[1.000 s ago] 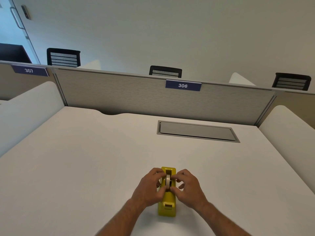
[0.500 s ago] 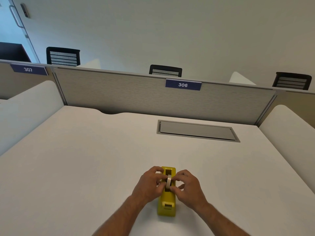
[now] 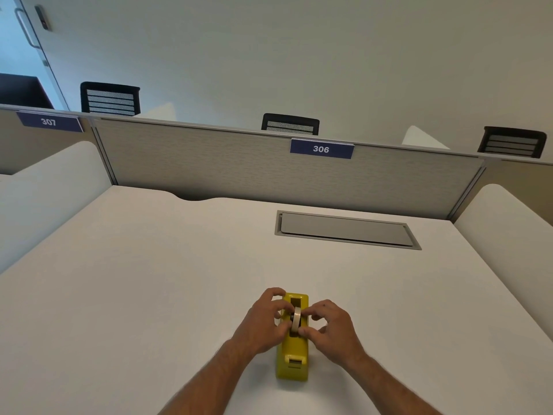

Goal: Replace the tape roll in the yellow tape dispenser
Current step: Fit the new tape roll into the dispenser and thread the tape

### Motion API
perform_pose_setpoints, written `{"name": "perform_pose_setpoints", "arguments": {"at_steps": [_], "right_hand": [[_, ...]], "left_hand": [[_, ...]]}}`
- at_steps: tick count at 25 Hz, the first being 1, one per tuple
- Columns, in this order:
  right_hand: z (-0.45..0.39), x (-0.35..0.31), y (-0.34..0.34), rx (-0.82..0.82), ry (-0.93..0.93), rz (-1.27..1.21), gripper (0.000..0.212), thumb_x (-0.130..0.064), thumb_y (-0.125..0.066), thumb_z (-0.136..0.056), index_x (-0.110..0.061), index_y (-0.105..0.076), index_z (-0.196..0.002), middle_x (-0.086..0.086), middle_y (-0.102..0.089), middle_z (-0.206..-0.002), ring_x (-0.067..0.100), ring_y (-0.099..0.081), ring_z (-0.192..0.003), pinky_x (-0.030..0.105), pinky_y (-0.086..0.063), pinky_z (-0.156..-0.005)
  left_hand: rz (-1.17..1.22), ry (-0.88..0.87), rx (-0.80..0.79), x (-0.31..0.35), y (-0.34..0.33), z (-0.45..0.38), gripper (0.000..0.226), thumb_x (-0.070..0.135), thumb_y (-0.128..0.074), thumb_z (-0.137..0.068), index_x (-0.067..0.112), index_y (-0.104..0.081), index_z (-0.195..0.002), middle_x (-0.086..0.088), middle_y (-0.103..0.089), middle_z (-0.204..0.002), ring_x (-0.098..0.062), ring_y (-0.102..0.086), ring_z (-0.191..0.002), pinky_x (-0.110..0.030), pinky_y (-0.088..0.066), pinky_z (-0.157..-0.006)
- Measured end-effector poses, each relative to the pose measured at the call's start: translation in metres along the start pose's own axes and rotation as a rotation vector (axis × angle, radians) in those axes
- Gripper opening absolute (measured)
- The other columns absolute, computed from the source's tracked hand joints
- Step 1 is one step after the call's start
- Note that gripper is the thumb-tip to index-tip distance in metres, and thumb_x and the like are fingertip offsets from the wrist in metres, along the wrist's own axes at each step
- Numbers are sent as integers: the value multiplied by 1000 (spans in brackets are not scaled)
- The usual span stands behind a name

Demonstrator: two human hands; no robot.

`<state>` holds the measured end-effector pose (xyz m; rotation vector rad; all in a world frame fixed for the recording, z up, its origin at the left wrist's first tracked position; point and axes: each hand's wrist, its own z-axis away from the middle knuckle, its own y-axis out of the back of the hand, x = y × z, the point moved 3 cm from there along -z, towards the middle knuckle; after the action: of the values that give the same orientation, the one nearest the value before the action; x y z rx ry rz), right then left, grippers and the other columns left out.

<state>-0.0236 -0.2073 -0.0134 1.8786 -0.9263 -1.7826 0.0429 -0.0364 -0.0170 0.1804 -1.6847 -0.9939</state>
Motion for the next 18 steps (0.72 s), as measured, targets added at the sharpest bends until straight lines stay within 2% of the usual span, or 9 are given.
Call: {"name": "perform_pose_setpoints", "arguments": {"at_steps": [6, 9, 11, 15, 18], "right_hand": [[0, -5, 2, 2, 17, 12, 46, -33, -84, -71, -30, -67, -113, -16, -60, -107, 8, -61, -93, 17, -58, -64], [0, -8, 2, -29, 83, -22, 51, -31, -81, -70, -32, -66, -119, -19, -57, -111, 8, -60, -100, 17, -58, -64], [-1, -11, 1, -35, 137, -19, 48, -38, -74, -70, -34, -68, -117, -22, -59, -113, 7, -59, -107, 20, -59, -65], [-5, -17, 3, 10, 176, 10, 35, -44, -66, -73, -47, -65, -108, -45, -60, -97, 1, -60, -103, 29, -58, -73], [-8, -23, 6, 4, 224, 63, 32, -42, -65, -74, -52, -60, -105, -53, -57, -91, 0, -59, -96, 28, -57, -70]], "left_hand": [[39, -35, 63, -2, -2, 8, 25, 29, -71, -82, 35, -64, -105, 13, -47, -138, -4, -59, -92, -12, -53, -73], [96, -71, 61, -1, 0, 11, 38, 28, -73, -78, 36, -60, -112, 13, -49, -135, 4, -56, -97, -8, -50, -72], [120, -81, 55, 0, 0, 12, 50, 32, -75, -76, 39, -57, -123, 16, -47, -134, 4, -56, -98, -8, -49, -72], [91, -48, 50, 1, -2, 12, 60, 43, -74, -77, 40, -53, -134, 20, -40, -137, -5, -54, -99, -8, -47, -71], [82, -37, 45, 2, -4, 12, 59, 49, -73, -77, 41, -55, -132, 21, -37, -139, -6, -54, -103, -11, -49, -75]]}}
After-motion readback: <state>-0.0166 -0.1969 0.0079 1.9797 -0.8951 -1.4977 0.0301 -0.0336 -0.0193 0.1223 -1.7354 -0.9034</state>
